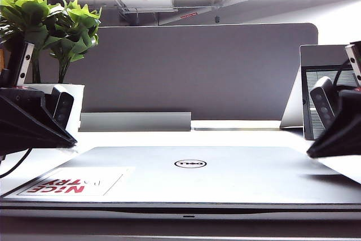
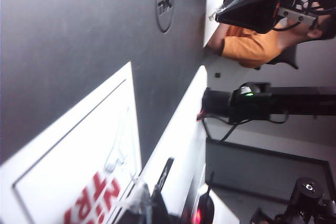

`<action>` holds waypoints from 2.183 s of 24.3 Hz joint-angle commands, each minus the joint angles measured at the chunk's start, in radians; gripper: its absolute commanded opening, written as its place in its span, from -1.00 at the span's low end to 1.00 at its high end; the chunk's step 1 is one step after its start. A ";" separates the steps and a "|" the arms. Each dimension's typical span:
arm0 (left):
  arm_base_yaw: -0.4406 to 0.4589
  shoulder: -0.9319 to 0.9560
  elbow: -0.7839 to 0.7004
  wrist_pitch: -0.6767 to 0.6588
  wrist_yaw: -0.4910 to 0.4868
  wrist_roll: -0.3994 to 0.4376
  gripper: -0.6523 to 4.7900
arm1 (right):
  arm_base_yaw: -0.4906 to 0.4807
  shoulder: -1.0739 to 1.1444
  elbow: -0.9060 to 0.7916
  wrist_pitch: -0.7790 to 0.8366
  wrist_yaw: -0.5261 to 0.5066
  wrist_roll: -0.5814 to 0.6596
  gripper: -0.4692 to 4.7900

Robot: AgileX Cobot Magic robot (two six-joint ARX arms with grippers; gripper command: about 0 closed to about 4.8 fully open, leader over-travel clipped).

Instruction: Close the laptop lid.

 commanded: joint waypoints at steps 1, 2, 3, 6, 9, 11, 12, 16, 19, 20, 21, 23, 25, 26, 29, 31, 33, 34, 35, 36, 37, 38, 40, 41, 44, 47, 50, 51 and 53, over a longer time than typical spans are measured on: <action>0.000 -0.007 0.043 0.005 0.067 0.006 -0.78 | 0.000 -0.007 0.086 -0.035 -0.100 0.023 -0.83; 0.000 -0.032 0.070 -0.013 0.041 0.006 -0.78 | 0.000 -0.014 0.148 -0.086 -0.100 0.022 -0.83; 0.000 -0.054 0.089 -0.015 0.018 0.006 -0.78 | 0.000 -0.022 0.175 -0.104 -0.091 0.022 -0.83; 0.001 -0.177 0.197 -0.013 -0.214 -0.058 -0.78 | 0.000 -0.095 0.330 -0.168 0.053 0.032 -0.83; 0.000 -0.307 0.279 0.031 -0.478 -0.126 -0.78 | 0.000 -0.182 0.431 -0.159 0.269 0.097 -0.83; 0.000 -0.425 0.299 0.143 -0.635 -0.204 -0.78 | 0.000 -0.266 0.463 -0.115 0.438 0.147 -0.83; 0.000 -0.462 0.300 0.185 -0.690 -0.229 -0.78 | 0.000 -0.294 0.467 -0.096 0.489 0.165 -0.83; 0.000 -0.626 0.300 0.334 -0.994 -0.267 -0.78 | 0.000 -0.430 0.469 0.011 0.746 0.260 -0.83; -0.001 -0.723 0.299 0.420 -1.181 -0.267 -0.78 | 0.000 -0.518 0.469 0.079 0.927 0.292 -0.83; -0.001 -0.747 0.299 0.437 -1.218 -0.266 -0.78 | 0.000 -0.542 0.469 0.098 0.967 0.292 -0.83; -0.001 -0.769 0.299 0.449 -1.249 -0.265 -0.78 | 0.000 -0.565 0.469 0.115 0.998 0.292 -0.83; -0.001 -0.810 0.299 0.461 -1.296 -0.255 -0.78 | 0.000 -0.609 0.469 0.148 1.048 0.292 -0.83; -0.001 -0.837 0.299 0.462 -1.318 -0.254 -0.78 | 0.000 -0.643 0.469 0.174 1.084 0.292 -0.83; -0.001 -0.849 0.299 0.462 -1.321 -0.254 -0.78 | 0.000 -0.655 0.469 0.186 1.089 0.292 -0.83; -0.001 -0.860 0.299 0.463 -1.323 -0.256 -0.78 | 0.000 -0.672 0.468 0.230 1.088 0.291 -0.83; -0.001 -0.860 0.299 0.457 -1.323 -0.256 -0.78 | 0.000 -0.672 0.468 0.246 1.088 0.291 -0.83; -0.001 -0.860 0.299 0.445 -1.322 -0.256 -0.78 | 0.000 -0.671 0.468 0.246 1.088 0.291 -0.83; -0.001 -0.859 0.299 0.442 -1.323 -0.256 -0.78 | 0.000 -0.670 0.468 0.245 1.088 0.291 -0.83; -0.001 -0.858 0.299 0.441 -1.322 -0.256 -0.78 | 0.000 -0.669 0.468 0.245 1.088 0.291 -0.83; -0.001 -0.858 0.299 0.441 -1.323 -0.256 -0.78 | 0.000 -0.669 0.468 0.245 1.088 0.291 -0.83; -0.001 -0.858 0.299 0.441 -1.322 -0.257 -0.78 | 0.000 -0.669 0.468 0.245 1.088 0.291 -0.83; -0.001 -0.858 0.299 0.441 -1.322 -0.259 -0.78 | 0.000 -0.669 0.468 0.245 1.087 0.291 -0.82; -0.001 -0.858 0.299 0.441 -1.322 -0.259 -0.78 | 0.000 -0.669 0.468 0.245 1.085 0.291 -0.83; -0.001 -0.858 0.299 0.441 -1.322 -0.259 -0.78 | 0.000 -0.669 0.468 0.245 1.084 0.291 -0.83; -0.001 -0.858 0.299 0.441 -1.323 -0.259 -0.78 | 0.000 -0.668 0.468 0.245 1.085 0.291 -0.83; -0.001 -0.858 0.299 0.441 -1.322 -0.259 -0.78 | 0.000 -0.668 0.468 0.245 1.085 0.291 -0.82; -0.001 -0.858 0.299 0.441 -1.322 -0.259 -0.78 | 0.000 -0.668 0.468 0.245 1.085 0.291 -0.82; -0.001 -0.858 0.299 0.441 -1.322 -0.259 -0.78 | 0.000 -0.668 0.468 0.245 1.084 0.291 -0.83; -0.001 -0.858 0.299 0.441 -1.322 -0.259 -0.78 | 0.000 -0.668 0.468 0.245 1.085 0.291 -0.83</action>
